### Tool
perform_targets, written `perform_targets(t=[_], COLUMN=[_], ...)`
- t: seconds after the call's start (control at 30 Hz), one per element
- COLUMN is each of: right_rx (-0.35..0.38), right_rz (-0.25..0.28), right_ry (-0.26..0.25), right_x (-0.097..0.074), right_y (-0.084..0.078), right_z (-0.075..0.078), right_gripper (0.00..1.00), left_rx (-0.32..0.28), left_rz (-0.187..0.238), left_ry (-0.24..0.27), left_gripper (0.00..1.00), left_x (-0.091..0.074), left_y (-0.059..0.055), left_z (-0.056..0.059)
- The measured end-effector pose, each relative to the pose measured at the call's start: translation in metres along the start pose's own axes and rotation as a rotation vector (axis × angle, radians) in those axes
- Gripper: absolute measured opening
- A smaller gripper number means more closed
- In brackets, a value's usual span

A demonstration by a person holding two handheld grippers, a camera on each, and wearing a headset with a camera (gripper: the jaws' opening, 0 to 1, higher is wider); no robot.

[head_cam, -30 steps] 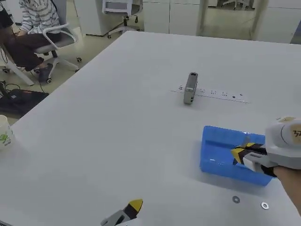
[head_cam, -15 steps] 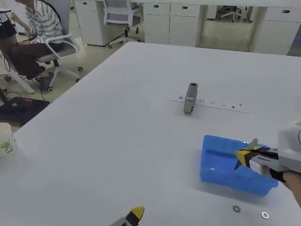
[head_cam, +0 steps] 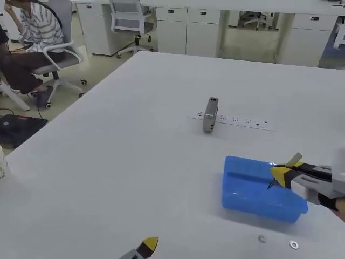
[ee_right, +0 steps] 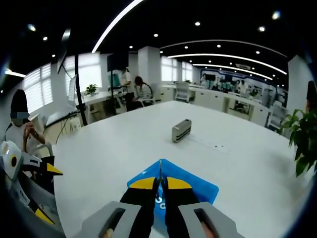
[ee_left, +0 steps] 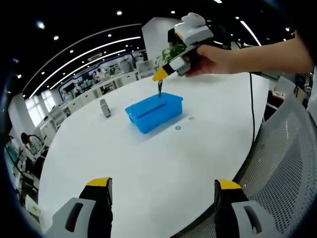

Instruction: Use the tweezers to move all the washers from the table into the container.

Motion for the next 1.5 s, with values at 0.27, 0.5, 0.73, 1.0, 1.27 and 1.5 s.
perform_targets(t=[0.27,0.5,0.73,1.0,1.27,1.5], right_rx=[0.033,0.075,0.091,0.107,0.104,0.103], right_rz=[0.027,0.014,-0.033,-0.072,-0.1,-0.121], right_ry=[0.018,0.036,0.057,0.059,0.045,0.041], right_x=[-0.01,-0.012,-0.009,-0.006,0.0,0.004], right_y=[-0.008,-0.023,-0.044,-0.062,-0.072,-0.079], right_z=[-0.013,-0.02,-0.026,-0.028,-0.027,-0.023], right_gripper=[0.02,0.02,0.02,0.03,0.03,0.03], left_rx=[-0.007,-0.004,-0.001,0.0,0.004,0.007], left_rz=[0.01,0.002,0.0,0.002,-0.007,-0.01], left_ry=[-0.006,-0.003,-0.005,-0.006,-0.006,-0.008], left_gripper=[0.86,0.86,0.86,0.86,0.85,0.85], left_x=[0.0,0.0,0.0,0.0,0.0,0.0], left_y=[0.001,0.0,0.0,0.001,-0.001,-0.001], left_z=[0.001,0.0,0.001,0.001,0.001,0.002])
Point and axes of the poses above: the centre of the closed fingertips' face, and the gripper's own axes: x roughly forward along the fingers, z roughly to its right, y roughly out of its top, the point moved 5 cm from there along -x, roughly backward along the fingers, and after that the axes turned 4 degrees about y, right-handed, at the moved point
